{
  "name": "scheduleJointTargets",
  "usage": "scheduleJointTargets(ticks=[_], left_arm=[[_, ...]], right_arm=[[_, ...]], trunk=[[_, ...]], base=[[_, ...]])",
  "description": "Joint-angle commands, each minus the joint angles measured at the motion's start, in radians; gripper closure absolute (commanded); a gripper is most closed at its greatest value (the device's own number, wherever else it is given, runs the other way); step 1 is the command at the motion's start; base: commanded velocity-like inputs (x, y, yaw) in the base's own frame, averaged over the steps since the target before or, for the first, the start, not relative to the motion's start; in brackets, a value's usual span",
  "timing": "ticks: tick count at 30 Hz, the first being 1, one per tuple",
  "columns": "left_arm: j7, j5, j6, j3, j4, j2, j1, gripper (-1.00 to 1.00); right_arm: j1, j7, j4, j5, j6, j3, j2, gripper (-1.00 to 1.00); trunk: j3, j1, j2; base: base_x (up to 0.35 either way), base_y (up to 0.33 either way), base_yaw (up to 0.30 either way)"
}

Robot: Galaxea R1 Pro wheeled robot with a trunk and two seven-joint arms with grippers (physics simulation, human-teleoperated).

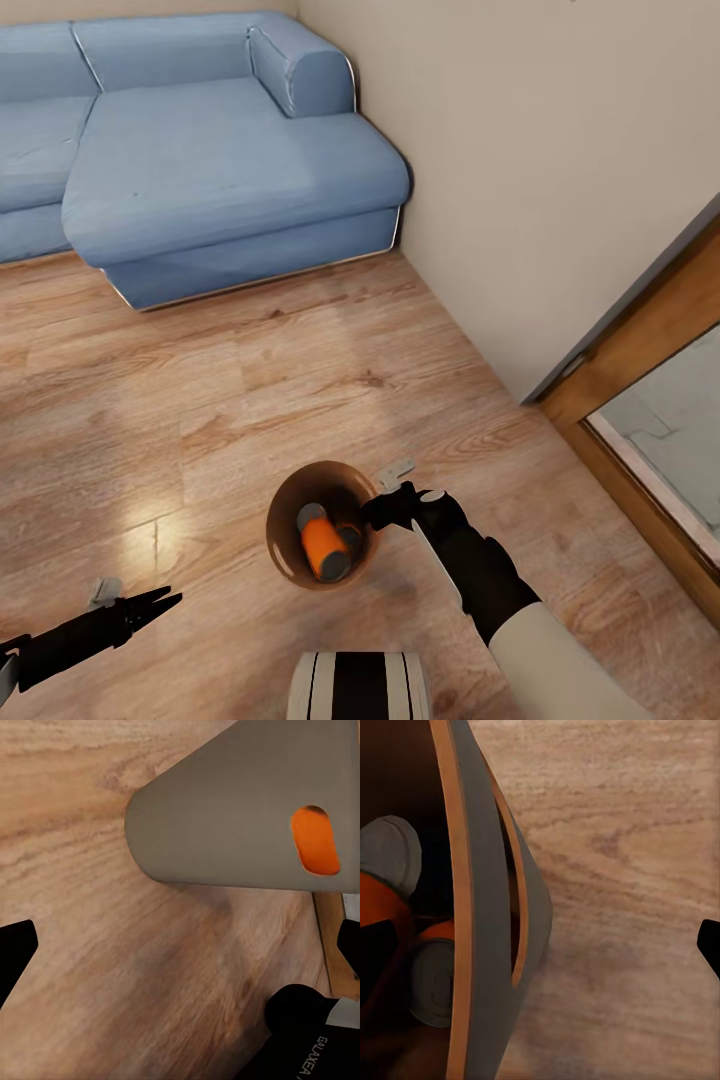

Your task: Put the three can of soda from the living room inside the tash can in the kitchen.

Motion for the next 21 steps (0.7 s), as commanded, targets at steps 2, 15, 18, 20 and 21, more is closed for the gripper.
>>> scheduleJointTargets(ticks=[2, 15, 18, 20, 21], left_arm=[[0.0, 0.0, 0.0, 0.0, 0.0, 0.0, 0.0, -1.0], [0.0, 0.0, 0.0, 0.0, 0.0, 0.0, 0.0, -1.0], [0.0, 0.0, 0.0, 0.0, 0.0, 0.0, 0.0, -1.0], [0.0, 0.0, 0.0, 0.0, 0.0, 0.0, 0.0, -1.0], [0.0, 0.0, 0.0, 0.0, 0.0, 0.0, 0.0, -1.0]], right_arm=[[0.0, 0.0, 0.017, 0.006, 0.0, 0.0, 0.0, -1.0], [0.0, 0.0, 0.018, 0.006, 0.0, 0.0, 0.0, -1.0], [0.0, 0.0, 0.018, 0.006, 0.001, 0.0, 0.0, -1.0], [0.0, 0.0, 0.018, 0.006, 0.001, 0.0, 0.0, -1.0], [0.0, 0.0, 0.018, 0.006, 0.001, 0.0, 0.0, -1.0]], trunk=[[0.0, 0.0, 0.0], [0.0, 0.0, 0.0], [0.0, 0.0, 0.0], [0.0, 0.0, 0.0], [0.0, 0.0, 0.0]], base=[[0.0, 0.0, 0.0], [0.0, 0.0, 0.0], [0.0, 0.0, 0.0], [0.0, 0.0, 0.0], [0.0, 0.0, 0.0]])
